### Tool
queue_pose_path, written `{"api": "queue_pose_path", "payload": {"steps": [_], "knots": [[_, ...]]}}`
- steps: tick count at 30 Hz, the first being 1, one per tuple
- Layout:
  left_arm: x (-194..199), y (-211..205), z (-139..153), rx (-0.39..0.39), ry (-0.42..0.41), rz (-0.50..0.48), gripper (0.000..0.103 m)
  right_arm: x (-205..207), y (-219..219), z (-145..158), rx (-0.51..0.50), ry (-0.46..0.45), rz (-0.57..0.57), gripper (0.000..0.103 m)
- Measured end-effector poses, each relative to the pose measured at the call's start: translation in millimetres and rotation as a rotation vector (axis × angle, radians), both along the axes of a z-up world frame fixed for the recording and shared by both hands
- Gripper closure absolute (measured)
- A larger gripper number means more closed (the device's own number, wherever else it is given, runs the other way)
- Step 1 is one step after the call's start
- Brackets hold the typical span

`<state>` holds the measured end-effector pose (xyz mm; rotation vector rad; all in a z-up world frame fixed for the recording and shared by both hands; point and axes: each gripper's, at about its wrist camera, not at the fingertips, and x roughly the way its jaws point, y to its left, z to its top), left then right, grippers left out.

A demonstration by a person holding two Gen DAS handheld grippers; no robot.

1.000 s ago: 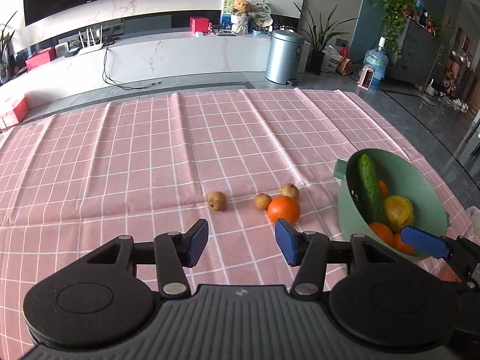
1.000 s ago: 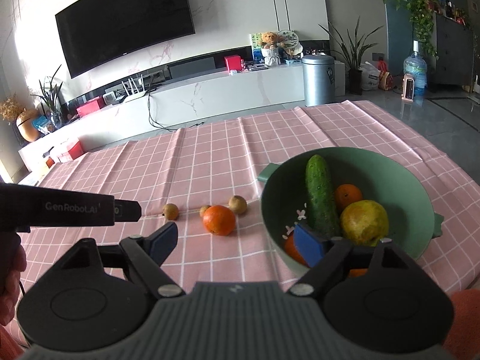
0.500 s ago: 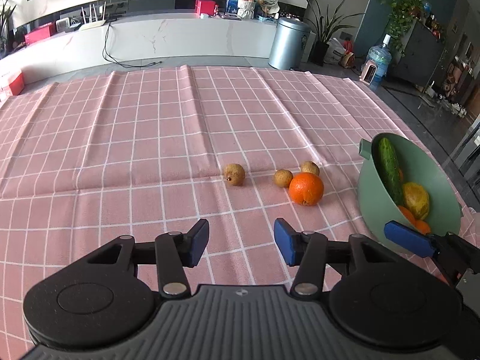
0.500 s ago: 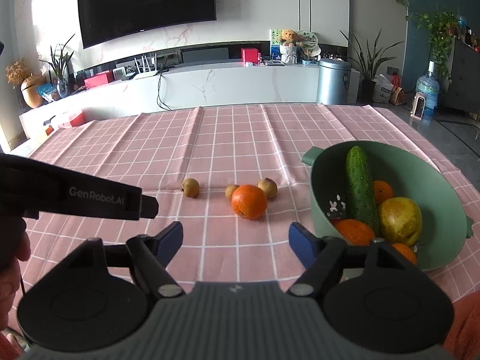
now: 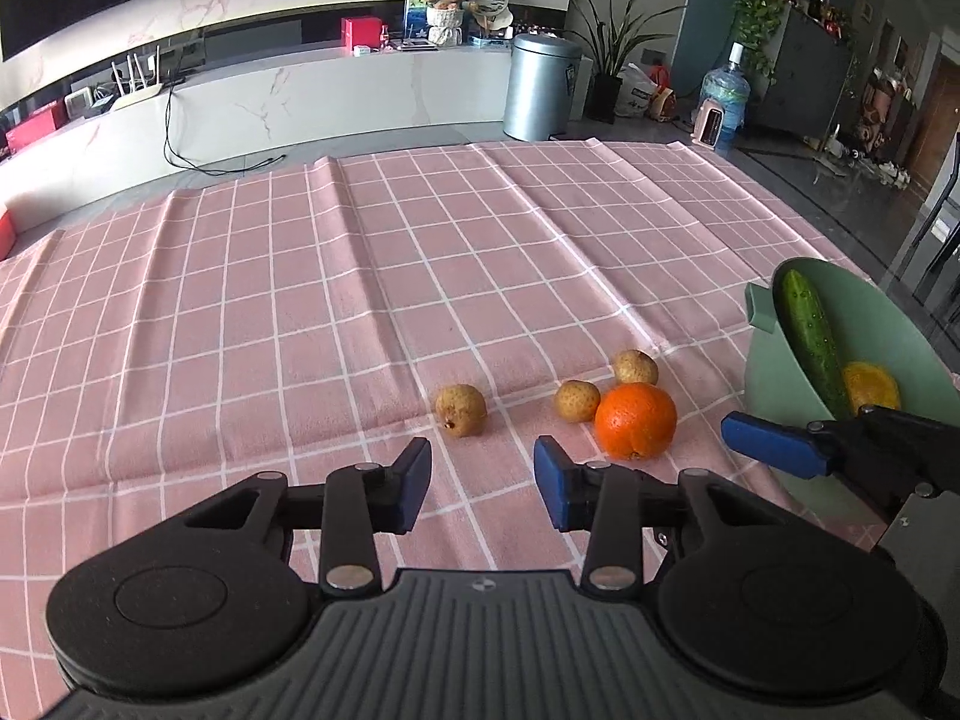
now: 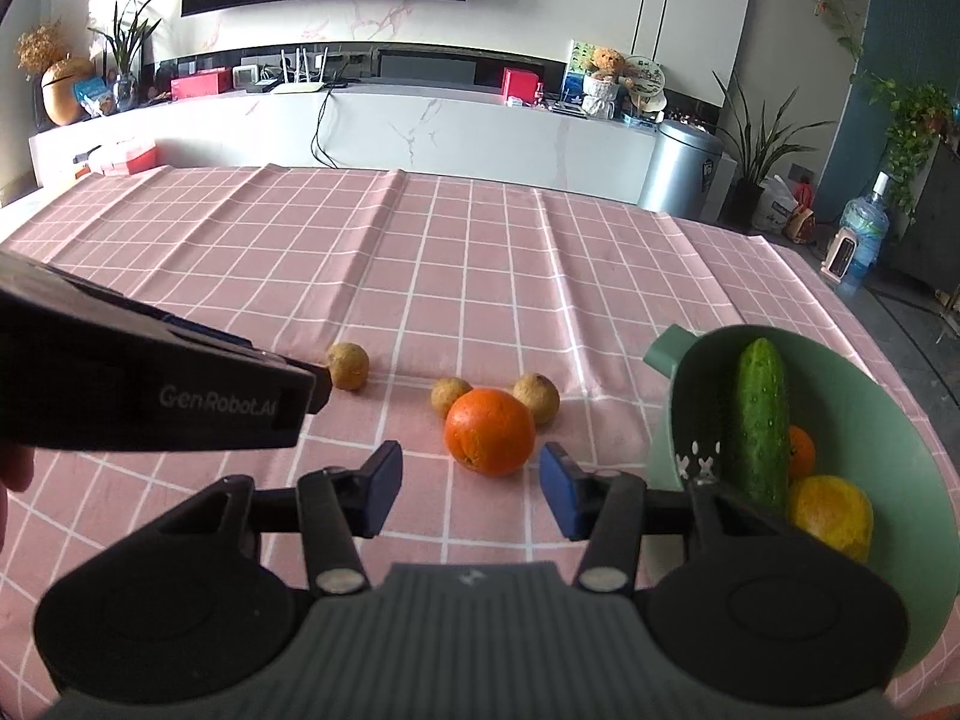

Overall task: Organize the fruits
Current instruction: 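Grasp a small brown fruit with the left tool while the right tool grasps the last orange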

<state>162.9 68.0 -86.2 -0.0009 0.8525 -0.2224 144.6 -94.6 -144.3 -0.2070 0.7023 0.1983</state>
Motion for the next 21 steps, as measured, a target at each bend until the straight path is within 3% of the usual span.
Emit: {"api": "queue_pose_path", "payload": {"steps": [4,8,15,21], "knots": [[13,1,-9,-0.021,0.0,-0.003,0.056,13,7,-5,-0.059,-0.006,0.022,0.055],[21,-3,-22,0.024,0.002,0.01,0.056,20,15,-12,-0.123,-0.018,0.05,0.055],[30,-10,-32,0.042,-0.005,0.002,0.057,31,14,-22,-0.131,0.004,0.047,0.055],[36,-12,-37,0.043,-0.003,0.006,0.068,32,14,-25,-0.136,-0.002,0.051,0.056]]}}
